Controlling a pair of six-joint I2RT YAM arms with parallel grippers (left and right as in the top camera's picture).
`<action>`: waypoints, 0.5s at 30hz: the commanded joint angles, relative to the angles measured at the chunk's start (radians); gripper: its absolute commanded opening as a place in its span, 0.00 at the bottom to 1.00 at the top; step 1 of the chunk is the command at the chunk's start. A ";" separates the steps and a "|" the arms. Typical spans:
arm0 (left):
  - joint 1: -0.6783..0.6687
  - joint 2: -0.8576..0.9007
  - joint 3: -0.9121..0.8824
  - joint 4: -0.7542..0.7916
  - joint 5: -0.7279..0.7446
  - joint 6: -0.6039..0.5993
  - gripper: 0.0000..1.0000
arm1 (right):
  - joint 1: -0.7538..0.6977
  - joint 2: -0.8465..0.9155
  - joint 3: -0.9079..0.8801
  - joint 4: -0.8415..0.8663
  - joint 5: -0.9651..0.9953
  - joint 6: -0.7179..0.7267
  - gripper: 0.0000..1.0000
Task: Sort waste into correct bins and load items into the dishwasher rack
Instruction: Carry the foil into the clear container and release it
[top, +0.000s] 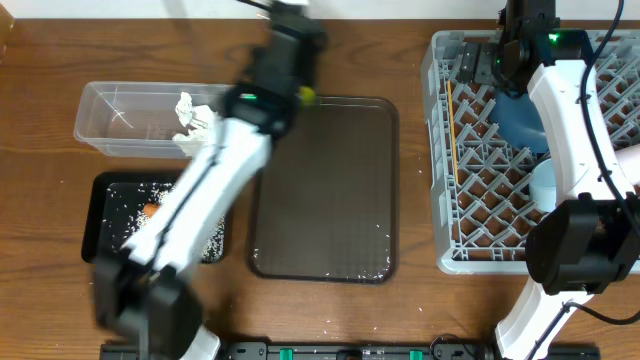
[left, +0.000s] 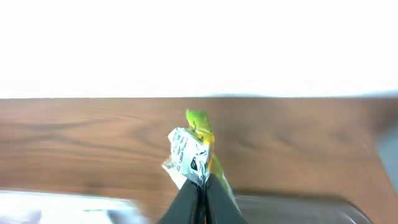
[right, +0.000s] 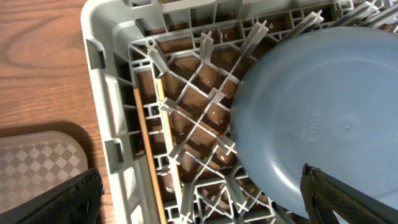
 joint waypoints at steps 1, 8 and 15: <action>0.111 -0.019 -0.002 -0.083 -0.114 -0.105 0.06 | 0.006 -0.005 0.000 -0.002 0.010 0.011 0.99; 0.340 0.030 -0.008 -0.283 -0.042 -0.349 0.06 | 0.006 -0.005 0.000 -0.002 0.010 0.011 0.99; 0.457 0.111 -0.008 -0.278 0.130 -0.356 0.80 | 0.006 -0.005 0.000 -0.002 0.010 0.011 0.99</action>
